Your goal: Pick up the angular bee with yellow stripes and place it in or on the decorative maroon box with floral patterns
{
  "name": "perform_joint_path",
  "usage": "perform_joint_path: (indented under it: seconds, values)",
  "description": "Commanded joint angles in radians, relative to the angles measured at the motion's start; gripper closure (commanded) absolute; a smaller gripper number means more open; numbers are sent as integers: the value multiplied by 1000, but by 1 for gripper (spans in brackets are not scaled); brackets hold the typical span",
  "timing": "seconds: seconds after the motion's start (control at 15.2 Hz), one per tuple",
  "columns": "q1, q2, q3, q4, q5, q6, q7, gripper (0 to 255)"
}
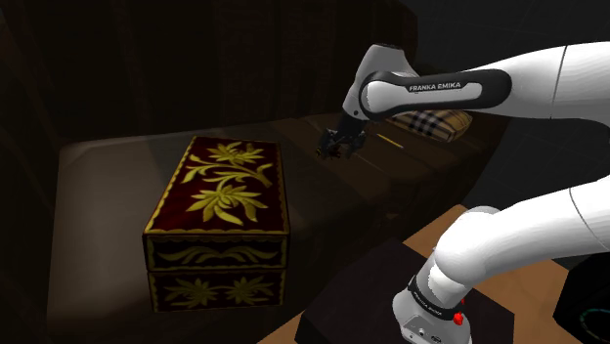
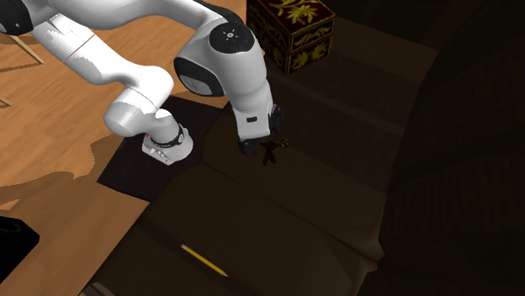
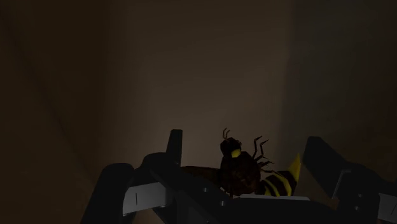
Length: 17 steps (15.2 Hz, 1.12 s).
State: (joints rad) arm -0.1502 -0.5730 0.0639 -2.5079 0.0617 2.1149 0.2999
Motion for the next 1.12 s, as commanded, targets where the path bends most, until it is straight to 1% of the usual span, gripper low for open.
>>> perform_joint_path:
  seconds: [0.0, 0.26, 0.33, 0.92, 1.06]
  values:
    - [0, 0, 0, -2, 0, 2, 0, 0]
    - [0, 0, 0, -2, 0, 2, 0, 0]
    - [0, 0, 0, -2, 0, 2, 0, 255]
    - [0, 0, 0, -2, 0, 2, 0, 255]
    - [0, -5, -1, 22, -1, -26, 1, 255]
